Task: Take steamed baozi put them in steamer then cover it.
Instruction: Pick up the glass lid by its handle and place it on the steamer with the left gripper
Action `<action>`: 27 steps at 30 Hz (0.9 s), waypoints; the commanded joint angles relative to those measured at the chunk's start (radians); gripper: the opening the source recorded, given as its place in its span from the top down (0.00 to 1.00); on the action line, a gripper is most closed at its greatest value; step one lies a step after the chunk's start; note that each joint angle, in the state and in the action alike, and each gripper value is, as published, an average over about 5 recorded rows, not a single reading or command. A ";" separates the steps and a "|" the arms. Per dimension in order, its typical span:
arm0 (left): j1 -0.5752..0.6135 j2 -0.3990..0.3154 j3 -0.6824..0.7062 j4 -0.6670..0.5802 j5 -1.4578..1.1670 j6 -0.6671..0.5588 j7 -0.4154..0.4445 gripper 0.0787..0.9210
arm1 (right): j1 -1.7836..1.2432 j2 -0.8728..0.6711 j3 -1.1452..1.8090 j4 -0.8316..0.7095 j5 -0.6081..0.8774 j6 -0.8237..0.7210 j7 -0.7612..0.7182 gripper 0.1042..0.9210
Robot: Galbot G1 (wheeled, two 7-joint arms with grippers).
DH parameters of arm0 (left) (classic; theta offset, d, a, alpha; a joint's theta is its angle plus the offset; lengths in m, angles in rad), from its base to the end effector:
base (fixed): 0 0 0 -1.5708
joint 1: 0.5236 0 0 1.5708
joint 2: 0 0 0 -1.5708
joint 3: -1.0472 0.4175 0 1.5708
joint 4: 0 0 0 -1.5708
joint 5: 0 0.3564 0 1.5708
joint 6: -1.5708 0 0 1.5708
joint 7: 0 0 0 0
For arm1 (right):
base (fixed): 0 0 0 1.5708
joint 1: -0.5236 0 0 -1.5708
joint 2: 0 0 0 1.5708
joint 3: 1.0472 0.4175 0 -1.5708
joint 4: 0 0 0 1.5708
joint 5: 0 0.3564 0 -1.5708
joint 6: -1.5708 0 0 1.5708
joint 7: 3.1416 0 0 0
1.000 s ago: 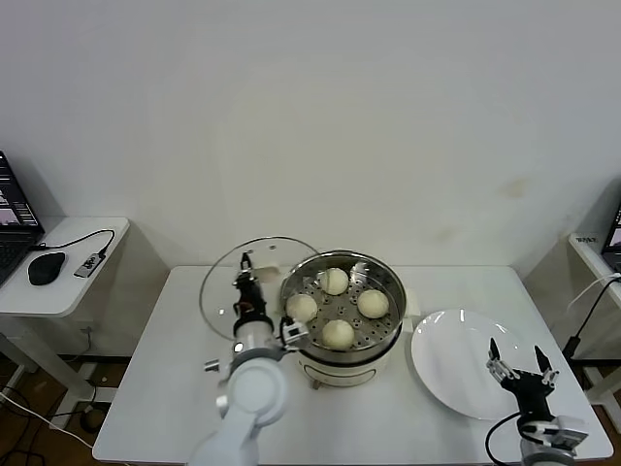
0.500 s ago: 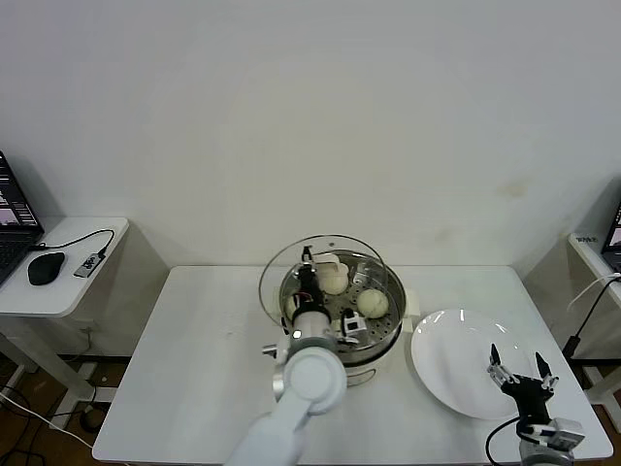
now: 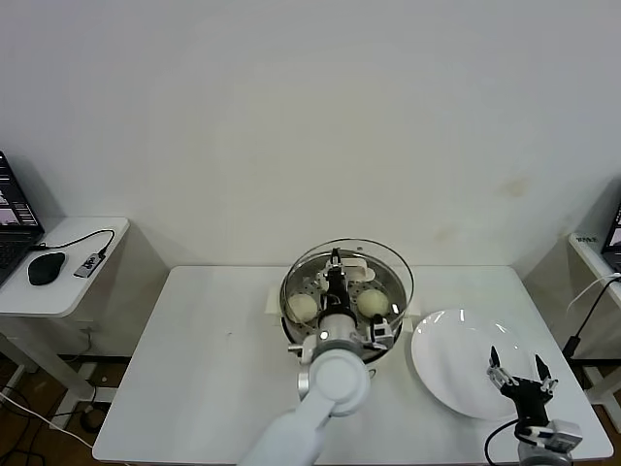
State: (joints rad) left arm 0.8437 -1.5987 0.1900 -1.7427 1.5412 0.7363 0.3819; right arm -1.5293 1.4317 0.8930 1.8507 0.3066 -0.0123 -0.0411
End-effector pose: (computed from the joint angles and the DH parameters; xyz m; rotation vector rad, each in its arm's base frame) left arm 0.3307 -0.2397 -0.2891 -0.1052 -2.3709 -2.0123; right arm 0.1445 -0.1667 -0.4129 -0.4088 -2.9752 -0.0649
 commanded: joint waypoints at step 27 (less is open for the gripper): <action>0.001 -0.010 0.007 0.138 0.089 0.038 -0.047 0.92 | 0.008 0.000 -0.006 -0.012 -0.003 0.007 -0.005 0.12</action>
State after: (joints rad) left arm 0.8500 -1.6081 0.1982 -1.6256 1.6220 0.7365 0.3468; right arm -1.5207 1.4328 0.8879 1.8379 0.3031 -0.0078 -0.0457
